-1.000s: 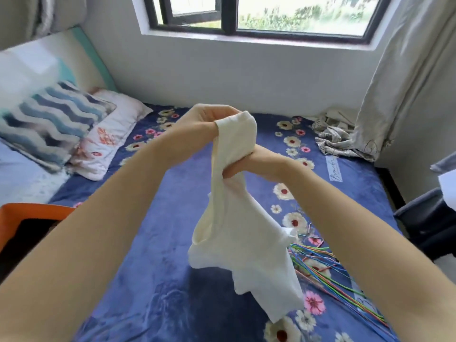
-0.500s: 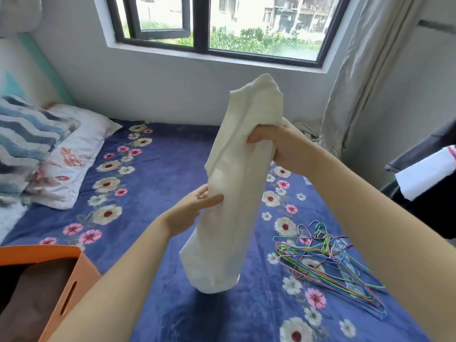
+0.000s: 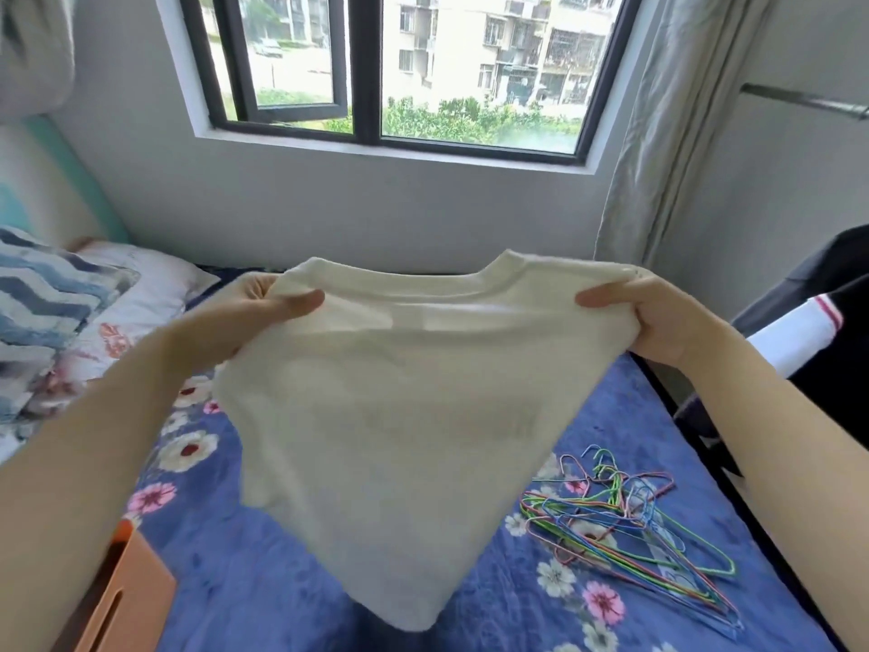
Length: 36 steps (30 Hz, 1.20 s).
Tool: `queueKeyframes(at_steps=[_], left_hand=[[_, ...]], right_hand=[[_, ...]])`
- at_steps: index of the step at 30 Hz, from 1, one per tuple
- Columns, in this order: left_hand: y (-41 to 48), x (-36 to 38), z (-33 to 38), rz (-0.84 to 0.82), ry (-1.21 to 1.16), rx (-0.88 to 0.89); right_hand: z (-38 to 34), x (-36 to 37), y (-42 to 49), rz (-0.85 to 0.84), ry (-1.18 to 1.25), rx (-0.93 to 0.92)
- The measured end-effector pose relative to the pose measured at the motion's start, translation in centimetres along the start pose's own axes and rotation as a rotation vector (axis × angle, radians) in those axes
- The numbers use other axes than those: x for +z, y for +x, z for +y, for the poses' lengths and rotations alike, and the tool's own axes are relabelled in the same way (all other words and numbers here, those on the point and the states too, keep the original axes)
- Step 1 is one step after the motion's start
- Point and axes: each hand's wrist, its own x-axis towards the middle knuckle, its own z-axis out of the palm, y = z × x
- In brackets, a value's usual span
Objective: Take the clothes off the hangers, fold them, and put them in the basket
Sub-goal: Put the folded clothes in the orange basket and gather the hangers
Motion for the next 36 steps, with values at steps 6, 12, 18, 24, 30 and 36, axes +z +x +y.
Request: queueKeyframes(at_steps=[6, 12, 18, 24, 30, 36], left_hand=[[1.6, -1.8, 6.7, -0.179, 0.213, -0.049], [5.8, -3.4, 6.4, -0.158, 0.703, -0.333], [12.5, -2.3, 1.1, 0.274, 1.257, -0.407], [16.3, -2.2, 0.3, 0.706, 0.748, -0.324], [16.8, -0.9, 2.5, 0.941, -0.169, 0.215], [10.6, 0.9, -2.7, 0.965, 0.251, 0.369]], right_hand=[[-1.2, -3.6, -0.2, -0.104, -0.101, 0.081], [-1.1, -5.1, 3.1, -0.109, -0.494, 0.255], [3.1, -5.0, 10.9, 0.38, -1.224, 0.187], [2.4, -3.0, 15.2, 0.556, -0.186, 0.121], [1.4, -2.2, 16.0, 0.718, -0.202, -0.403], [3.7, -1.0, 10.8, 0.725, -0.317, -0.458]])
